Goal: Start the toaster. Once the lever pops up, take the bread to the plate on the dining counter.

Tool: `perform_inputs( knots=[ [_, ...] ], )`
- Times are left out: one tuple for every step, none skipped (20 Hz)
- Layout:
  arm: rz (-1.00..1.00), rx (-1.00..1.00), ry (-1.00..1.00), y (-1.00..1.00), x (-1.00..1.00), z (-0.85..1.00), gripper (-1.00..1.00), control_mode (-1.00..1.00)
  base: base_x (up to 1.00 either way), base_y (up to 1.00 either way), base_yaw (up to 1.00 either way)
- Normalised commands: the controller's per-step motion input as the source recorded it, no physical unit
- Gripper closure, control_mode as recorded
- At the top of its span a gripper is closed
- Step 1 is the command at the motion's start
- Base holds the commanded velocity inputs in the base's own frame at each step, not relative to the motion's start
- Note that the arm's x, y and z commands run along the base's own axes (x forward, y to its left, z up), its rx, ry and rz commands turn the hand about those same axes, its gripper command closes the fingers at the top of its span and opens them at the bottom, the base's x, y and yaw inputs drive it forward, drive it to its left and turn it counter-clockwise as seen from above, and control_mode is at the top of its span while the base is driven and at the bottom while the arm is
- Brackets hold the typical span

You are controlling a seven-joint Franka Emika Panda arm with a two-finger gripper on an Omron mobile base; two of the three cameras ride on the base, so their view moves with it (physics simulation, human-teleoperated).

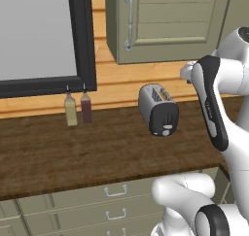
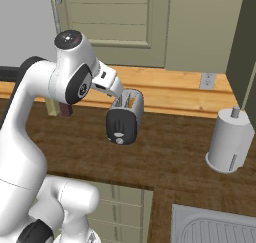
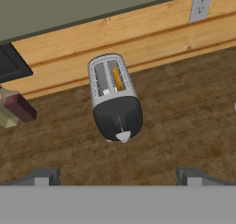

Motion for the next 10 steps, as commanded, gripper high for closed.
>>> perform_inputs(
  knots=[
    [0.00,0.00,0.00,0.00,0.00,0.00,-1.00,-1.00,0.00,0.00,0.00],
    [0.00,0.00,0.00,0.00,0.00,0.00,-1.00,-1.00,0.00,0.00,0.00],
    [0.00,0.00,0.00,0.00,0.00,0.00,-1.00,-1.00,0.00,0.00,0.00],
    [0.00,0.00,0.00,0.00,0.00,0.00,-1.00,-1.00,0.00,0.00,0.00],
    [0.00,0.00,0.00,0.00,0.00,0.00,-1.00,-1.00,0.00,0.00,0.00],
    [0.00,0.00,0.00,0.00,0.00,0.00,-1.00,-1.00,0.00,0.00,0.00],
    [0.00,0.00,0.00,0.00,0.00,0.00,-1.00,-1.00,0.00,0.00,0.00],
    [0.00,0.00,0.00,0.00,0.00,0.00,-1.00,-1.00,0.00,0.00,0.00],
    [0.00,0.00,0.00,0.00,0.00,0.00,-1.00,-1.00,0.00,0.00,0.00],
    [0.00,0.00,0.00,0.00,0.00,0.00,-1.00,-1.00,0.00,0.00,0.00]
  ],
)
